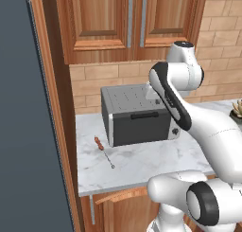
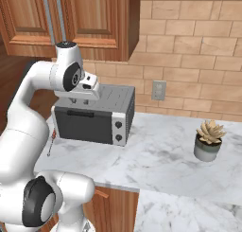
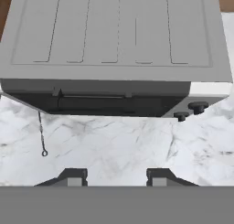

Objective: Store the kebab skewer in the freezer for long-term storage. Close the freezer door after placing the cooked food.

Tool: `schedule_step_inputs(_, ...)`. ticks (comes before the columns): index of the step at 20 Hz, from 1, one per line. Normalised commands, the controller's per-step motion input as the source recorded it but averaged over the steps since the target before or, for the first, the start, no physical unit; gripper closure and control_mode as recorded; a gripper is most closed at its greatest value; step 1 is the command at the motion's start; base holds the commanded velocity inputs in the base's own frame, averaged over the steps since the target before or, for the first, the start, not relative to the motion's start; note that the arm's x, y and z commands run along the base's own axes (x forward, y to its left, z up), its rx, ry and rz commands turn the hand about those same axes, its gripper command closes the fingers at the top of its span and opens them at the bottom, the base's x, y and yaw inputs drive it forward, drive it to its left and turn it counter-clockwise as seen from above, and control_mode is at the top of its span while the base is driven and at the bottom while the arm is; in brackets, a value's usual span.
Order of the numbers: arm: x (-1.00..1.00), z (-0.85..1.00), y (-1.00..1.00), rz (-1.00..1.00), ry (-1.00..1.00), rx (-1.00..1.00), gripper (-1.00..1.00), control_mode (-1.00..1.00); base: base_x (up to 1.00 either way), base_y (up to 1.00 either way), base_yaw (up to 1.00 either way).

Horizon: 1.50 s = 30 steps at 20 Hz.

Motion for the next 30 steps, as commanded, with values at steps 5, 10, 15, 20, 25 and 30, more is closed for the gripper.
schedule_step_inputs(5,-0.09,-0.04,0.06,0.00,0.00,0.00,-1.00,-1.00,0.00,0.00,0.00)
schedule_step_inputs(10,-0.05,-0.22,0.67,0.00,0.02,0.00,-1.00,-1.00,0.00,0.00,0.00)
schedule_step_inputs(15,-0.14,-0.37,0.72,0.02,0.03,0.00,-1.00,-1.00,0.00,0.00,0.00)
schedule_step_inputs(20,-0.17,-0.36,0.58,0.14,0.09,0.00,-1.00,-1.00,0.00,0.00,0.00)
schedule_step_inputs(25,-0.07,-0.23,0.50,0.13,0.09,-0.03,-1.00,-1.00,0.00,0.00,0.00)
schedule_step_inputs(30,-0.02,-0.36,0.29,0.10,0.03,0.00,-1.00,-1.00,0.00,0.00,0.00)
